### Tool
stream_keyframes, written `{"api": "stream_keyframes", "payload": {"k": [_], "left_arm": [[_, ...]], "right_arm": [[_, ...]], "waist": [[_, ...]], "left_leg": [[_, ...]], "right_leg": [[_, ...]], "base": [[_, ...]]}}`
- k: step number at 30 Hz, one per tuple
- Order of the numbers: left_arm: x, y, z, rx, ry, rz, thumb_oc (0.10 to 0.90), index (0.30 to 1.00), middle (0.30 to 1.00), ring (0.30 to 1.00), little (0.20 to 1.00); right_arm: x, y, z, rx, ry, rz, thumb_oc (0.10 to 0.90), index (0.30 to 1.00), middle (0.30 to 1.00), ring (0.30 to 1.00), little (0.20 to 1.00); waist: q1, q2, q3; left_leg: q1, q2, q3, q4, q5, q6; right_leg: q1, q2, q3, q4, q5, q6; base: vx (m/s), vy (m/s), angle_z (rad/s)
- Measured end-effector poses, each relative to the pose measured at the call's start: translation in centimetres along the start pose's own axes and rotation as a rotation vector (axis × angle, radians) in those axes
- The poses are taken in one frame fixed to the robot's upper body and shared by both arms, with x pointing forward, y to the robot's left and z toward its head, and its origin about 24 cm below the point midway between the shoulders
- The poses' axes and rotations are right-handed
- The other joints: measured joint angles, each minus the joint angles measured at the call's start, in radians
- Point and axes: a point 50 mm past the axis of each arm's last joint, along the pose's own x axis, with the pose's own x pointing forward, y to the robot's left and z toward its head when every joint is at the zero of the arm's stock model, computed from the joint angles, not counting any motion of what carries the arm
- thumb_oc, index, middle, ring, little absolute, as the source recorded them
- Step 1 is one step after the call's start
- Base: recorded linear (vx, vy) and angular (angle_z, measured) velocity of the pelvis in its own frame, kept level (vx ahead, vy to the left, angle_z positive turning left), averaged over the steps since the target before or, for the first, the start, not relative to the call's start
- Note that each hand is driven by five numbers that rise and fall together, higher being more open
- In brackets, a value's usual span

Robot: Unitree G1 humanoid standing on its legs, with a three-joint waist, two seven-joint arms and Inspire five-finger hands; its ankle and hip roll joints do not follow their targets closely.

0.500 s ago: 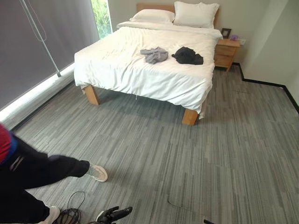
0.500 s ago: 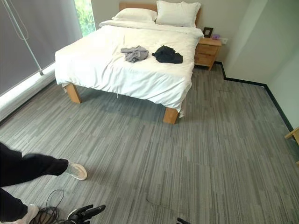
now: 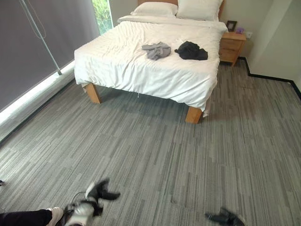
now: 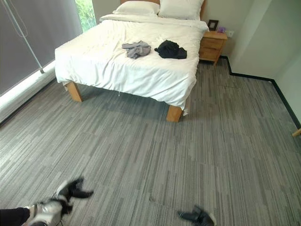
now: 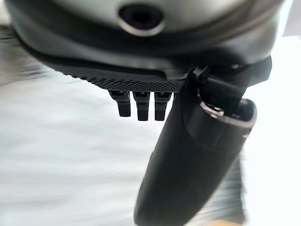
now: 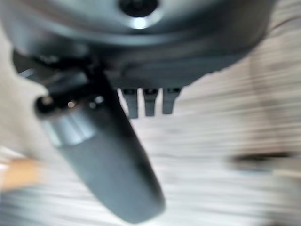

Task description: Pick up bed clothes into laundry basket.

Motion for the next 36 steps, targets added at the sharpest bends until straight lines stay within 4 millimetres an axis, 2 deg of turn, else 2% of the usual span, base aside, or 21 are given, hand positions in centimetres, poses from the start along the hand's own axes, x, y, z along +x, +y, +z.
{"api": "stream_keyframes", "payload": {"k": [1,2,3,4,5,10,11,16,22,24,25,26,27,28,29,30,31,33,34,35,36], "left_arm": [[0.2,0.2,1.6,-0.024,-0.065,0.005,0.8,0.9,0.9,0.9,0.9],[0.3,0.3,4.1,-0.032,-0.166,-0.003,0.8,0.9,0.9,0.9,0.9],[0.1,0.3,5.7,-0.028,-0.232,-0.01,0.8,0.9,0.9,0.9,0.9],[-0.4,0.0,8.1,-0.033,-0.341,-0.028,0.8,0.9,0.9,0.9,0.9],[-0.7,-0.3,9.5,-0.05,-0.401,-0.04,0.8,0.9,0.9,0.9,0.9],[-2.5,-1.4,13.5,-0.049,-0.582,-0.102,0.8,0.9,0.9,0.9,0.9],[-3.5,-1.6,14.7,-0.054,-0.653,-0.114,0.8,0.9,0.9,0.9,0.9],[-4.4,-2.1,16.1,-0.054,-0.722,-0.141,0.8,0.9,0.9,0.9,0.9],[-4.4,-2.4,16.1,-0.061,-0.723,-0.151,0.8,0.9,0.9,0.9,0.9],[-4.4,-2.4,16.2,-0.063,-0.724,-0.148,0.8,0.9,0.9,0.9,0.9],[-4.4,-2.4,16.3,-0.063,-0.728,-0.147,0.8,0.9,0.9,0.9,0.9],[-4.2,-2.6,16.6,-0.064,-0.733,-0.149,0.8,0.9,0.9,0.9,0.9],[-3.7,-3.2,17.4,-0.067,-0.742,-0.155,0.8,0.9,0.9,0.9,0.9],[-3.6,-3.4,17.8,-0.062,-0.748,-0.16,0.8,0.9,0.9,0.9,0.9],[-3.5,-3.3,18.0,-0.062,-0.748,-0.156,0.8,0.9,0.9,0.9,0.9],[-3.5,-3.4,17.9,-0.067,-0.747,-0.152,0.8,0.9,0.9,0.9,0.9],[-3.5,-3.3,18.0,-0.064,-0.747,-0.15,0.8,0.9,0.9,0.9,0.9],[-3.4,-3.1,18.0,-0.062,-0.747,-0.142,0.8,0.9,0.9,0.9,0.9],[-3.4,-2.9,18.2,-0.061,-0.749,-0.137,0.8,0.9,0.9,0.9,0.9],[-3.4,-2.8,18.3,-0.059,-0.75,-0.135,0.8,0.9,0.9,0.9,0.9],[-3.4,-2.8,18.3,-0.055,-0.753,-0.136,0.8,0.9,0.9,0.9,0.9]], "right_arm": [[0.0,0.2,1.5,0.013,-0.069,0.009,0.8,0.9,0.9,0.9,0.9],[-0.2,0.8,3.8,0.029,-0.172,0.04,0.8,0.9,0.9,0.9,0.9],[-0.6,1.1,5.3,0.045,-0.24,0.056,0.8,0.9,0.9,0.9,0.9],[-1.3,1.9,7.6,0.066,-0.357,0.084,0.8,0.9,0.9,0.9,0.9],[-1.8,2.4,8.9,0.069,-0.418,0.101,0.8,0.9,0.9,0.9,0.9],[-3.6,3.4,12.5,0.027,-0.606,0.115,0.8,0.9,0.9,0.9,0.9],[-4.6,3.6,13.4,-0.025,-0.679,0.116,0.8,0.9,0.9,0.9,0.9],[-6.2,5.2,14.7,-0.099,-0.78,0.158,0.8,0.9,0.9,0.9,0.9],[-6.3,7.5,13.6,-0.174,-0.752,0.262,0.8,0.9,0.9,0.9,0.9],[-6.4,8.3,14.0,-0.179,-0.764,0.294,0.8,0.9,0.9,0.9,0.9],[-6.4,8.6,14.6,-0.173,-0.784,0.301,0.8,0.9,0.9,0.9,0.9],[-6.5,8.8,15.2,-0.169,-0.804,0.302,0.8,0.9,0.9,0.9,0.9],[-6.8,8.8,16.0,-0.161,-0.832,0.301,0.8,0.9,0.9,0.9,0.9],[-6.9,8.9,16.2,-0.162,-0.841,0.306,0.8,0.9,0.9,0.9,0.9],[-7.1,9.2,15.8,-0.168,-0.836,0.326,0.8,0.9,0.9,0.9,0.9],[-7.2,9.2,15.5,-0.169,-0.834,0.328,0.8,0.9,0.9,0.9,0.9],[-7.5,9.0,15.3,-0.172,-0.838,0.325,0.8,0.9,0.9,0.9,0.9],[-7.6,8.7,14.9,-0.172,-0.829,0.32,0.8,0.9,0.9,0.9,0.9],[-7.4,8.3,14.1,-0.162,-0.801,0.307,0.8,0.9,0.9,0.9,0.9],[-7.2,8.1,13.8,-0.153,-0.788,0.297,0.8,0.9,0.9,0.9,0.9],[-7.2,8.0,13.7,-0.141,-0.784,0.29,0.8,0.9,0.9,0.9,0.9]], "waist": [[0.0,0.001,0.0],[0.001,0.001,0.0],[0.002,0.001,0.001],[0.002,0.0,0.005],[0.002,-0.002,0.005],[0.004,-0.018,0.015],[0.004,-0.024,0.022],[0.002,-0.03,0.039],[0.003,-0.037,0.048],[0.004,-0.03,0.062],[0.006,-0.017,0.079],[0.002,-0.001,0.098],[-0.004,0.032,0.143],[-0.005,0.037,0.163],[-0.022,0.007,0.182],[-0.032,-0.005,0.195],[-0.033,0.004,0.207],[-0.06,0.003,0.215],[-0.079,-0.003,0.216],[-0.083,-0.007,0.213],[-0.082,-0.012,0.214]], "left_leg": [[0.0,0.0,0.004,0.0,0.001,0.001],[0.002,0.0,0.011,0.0,0.001,0.001],[-0.001,0.0,0.013,0.0,0.001,0.001],[-0.005,0.0,0.015,0.0,0.002,0.001],[-0.004,0.0,0.016,-0.001,0.002,0.001],[-0.004,-0.001,0.011,-0.001,0.002,0.001],[-0.004,-0.001,0.011,-0.001,0.002,0.001],[-0.008,-0.002,0.013,-0.001,0.002,0.001],[-0.019,-0.004,0.021,-0.001,0.002,0.001],[-0.02,-0.004,0.027,0.0,-0.001,0.004],[-0.022,0.0,0.034,0.0,-0.001,0.005],[-0.031,0.005,0.036,0.002,-0.002,0.01],[-0.053,0.017,0.037,0.028,-0.001,0.019],[-0.052,0.02,0.041,0.036,-0.007,0.03],[-0.034,-0.014,0.038,0.037,-0.024,0.05],[-0.021,-0.029,0.031,0.039,-0.048,0.06],[-0.022,-0.036,0.035,0.044,-0.055,0.067],[-0.016,-0.037,0.029,0.047,-0.063,0.06],[-0.006,-0.037,0.013,0.049,-0.072,0.051],[0.002,-0.037,0.009,0.049,-0.083,0.047],[0.013,-0.037,0.014,0.049,-0.076,0.045]], "right_leg": [[0.003,0.001,0.005,-0.009,0.007,0.0],[0.011,0.002,0.012,-0.028,0.018,-0.002],[0.013,0.003,0.014,-0.038,0.024,-0.001],[0.014,0.004,0.017,-0.05,0.033,-0.001],[0.016,0.004,0.018,-0.053,0.034,-0.001],[0.025,0.005,0.015,-0.07,0.039,-0.002],[0.027,0.005,0.015,-0.072,0.039,-0.002],[0.022,0.005,0.018,-0.074,0.04,-0.002],[0.003,0.002,0.026,-0.074,0.044,0.001],[-0.012,0.001,0.043,-0.05,0.043,0.003],[-0.039,0.001,0.05,-0.009,0.032,0.018],[-0.096,0.002,0.053,0.084,0.014,0.043],[-0.237,-0.008,0.044,0.347,-0.011,0.079],[-0.302,-0.025,0.043,0.483,-0.026,0.088],[-0.389,-0.081,0.052,0.649,-0.064,0.114],[-0.425,-0.113,0.058,0.698,-0.089,0.114],[-0.477,-0.144,0.047,0.664,-0.095,0.112],[-0.525,-0.16,0.059,0.547,-0.088,0.106],[-0.531,-0.155,0.085,0.378,-0.044,0.116],[-0.516,-0.153,0.096,0.262,-0.014,0.122],[-0.518,-0.154,0.095,0.216,0.012,0.114]], "base": [[0.0,0.028,-0.13],[0.0,0.022,-0.13],[0.01,0.024,-0.12],[0.01,0.014,-0.06],[0.02,0.016,-0.03],[0.0,0.002,0.01],[0.0,0.0,0.0],[0.01,0.007,-0.01],[0.03,0.068,-0.05],[-0.05,0.132,-0.2],[-0.08,0.173,-0.3],[-0.04,0.182,-0.18],[0.07,0.155,-0.12],[0.29,0.093,-0.03],[0.28,0.036,-0.04],[0.52,-0.056,-0.03],[0.31,-0.064,-0.02],[0.31,-0.093,0.11],[0.57,-0.198,0.3],[0.56,-0.187,0.24],[0.74,-0.268,0.41]]}}
